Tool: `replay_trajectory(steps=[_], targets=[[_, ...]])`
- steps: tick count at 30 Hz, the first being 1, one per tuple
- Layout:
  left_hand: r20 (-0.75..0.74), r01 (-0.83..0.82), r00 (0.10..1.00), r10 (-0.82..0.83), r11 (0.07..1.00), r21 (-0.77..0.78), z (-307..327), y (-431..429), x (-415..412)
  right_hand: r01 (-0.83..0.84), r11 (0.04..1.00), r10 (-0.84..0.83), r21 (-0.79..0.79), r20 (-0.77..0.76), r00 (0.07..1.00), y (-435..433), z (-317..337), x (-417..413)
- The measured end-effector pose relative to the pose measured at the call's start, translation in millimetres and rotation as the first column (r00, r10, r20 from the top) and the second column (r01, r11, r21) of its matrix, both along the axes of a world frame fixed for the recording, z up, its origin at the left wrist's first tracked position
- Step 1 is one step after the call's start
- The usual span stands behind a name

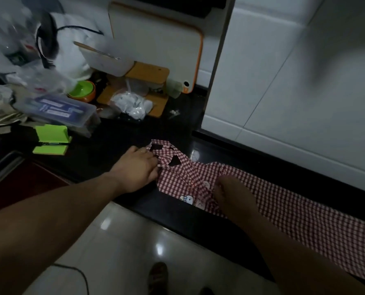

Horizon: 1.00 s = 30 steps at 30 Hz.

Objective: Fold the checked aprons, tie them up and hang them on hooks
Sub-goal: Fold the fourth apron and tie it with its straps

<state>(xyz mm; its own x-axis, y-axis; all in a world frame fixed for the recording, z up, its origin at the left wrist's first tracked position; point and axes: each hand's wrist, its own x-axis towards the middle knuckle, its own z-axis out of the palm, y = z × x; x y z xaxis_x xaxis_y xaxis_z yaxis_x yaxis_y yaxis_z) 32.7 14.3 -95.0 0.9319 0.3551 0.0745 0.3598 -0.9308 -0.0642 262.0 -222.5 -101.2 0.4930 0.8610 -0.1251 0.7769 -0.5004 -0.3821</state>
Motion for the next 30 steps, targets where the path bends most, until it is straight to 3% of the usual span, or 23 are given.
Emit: replay_trajectory(steps=[3, 6, 9, 11, 12, 14, 18, 20, 23, 27, 30], targets=[[-0.001, -0.024, 1.0, 0.024, 0.995, -0.095, 3, -13, 7, -0.138, 0.983, 0.11, -0.125, -0.21, 0.971, 14, 0, -18], [0.054, -0.009, 0.998, 0.023, 0.968, -0.251, 21, -34, 16, -0.202, 0.958, 0.132, -0.202, -0.315, 0.94, 19, -6, -30], [0.092, 0.087, 0.994, -0.059, 0.935, -0.345, 39, -69, 25, -0.108, 0.994, 0.088, -0.021, -0.438, 0.895, 6, -9, -40], [0.091, 0.157, 0.987, -0.131, 0.904, -0.397, 47, -96, 31, -0.042, 0.993, 0.099, 0.11, -0.59, 0.802, -9, -12, -41], [0.095, 0.195, 0.981, -0.17, 0.894, -0.404, 51, -109, 35, -0.045, 0.99, 0.12, 0.137, -0.61, 0.783, -18, -11, -41], [0.114, 0.276, 0.961, -0.252, 0.882, -0.383, 60, -135, 45, -0.086, 0.985, 0.154, 0.152, -0.523, 0.838, -42, -3, -39], [0.14, 0.319, 0.948, -0.286, 0.855, -0.41, 75, -167, 66, -0.195, 0.979, 0.204, 0.068, -0.443, 0.873, -84, 7, -42], [0.182, 0.204, 0.974, -0.131, 0.858, -0.472, 75, -172, 74, -0.333, 0.942, 0.279, -0.049, -0.437, 0.855, -105, 6, -47], [0.205, -0.126, 0.934, 0.294, 0.805, -0.579, 59, -151, 79, -0.465, 0.863, 0.38, -0.195, -0.355, 0.854, -131, -4, -49], [0.058, -0.422, 0.814, 0.578, 0.658, -0.624, 33, -117, 65, -0.247, 0.968, 0.235, -0.053, -0.173, 0.957, -129, -4, -35], [-0.057, -0.596, 0.686, 0.725, 0.515, -0.615, 12, -102, 52, -0.123, 0.99, 0.125, 0.065, -0.031, 0.992, -107, 0, -23]])
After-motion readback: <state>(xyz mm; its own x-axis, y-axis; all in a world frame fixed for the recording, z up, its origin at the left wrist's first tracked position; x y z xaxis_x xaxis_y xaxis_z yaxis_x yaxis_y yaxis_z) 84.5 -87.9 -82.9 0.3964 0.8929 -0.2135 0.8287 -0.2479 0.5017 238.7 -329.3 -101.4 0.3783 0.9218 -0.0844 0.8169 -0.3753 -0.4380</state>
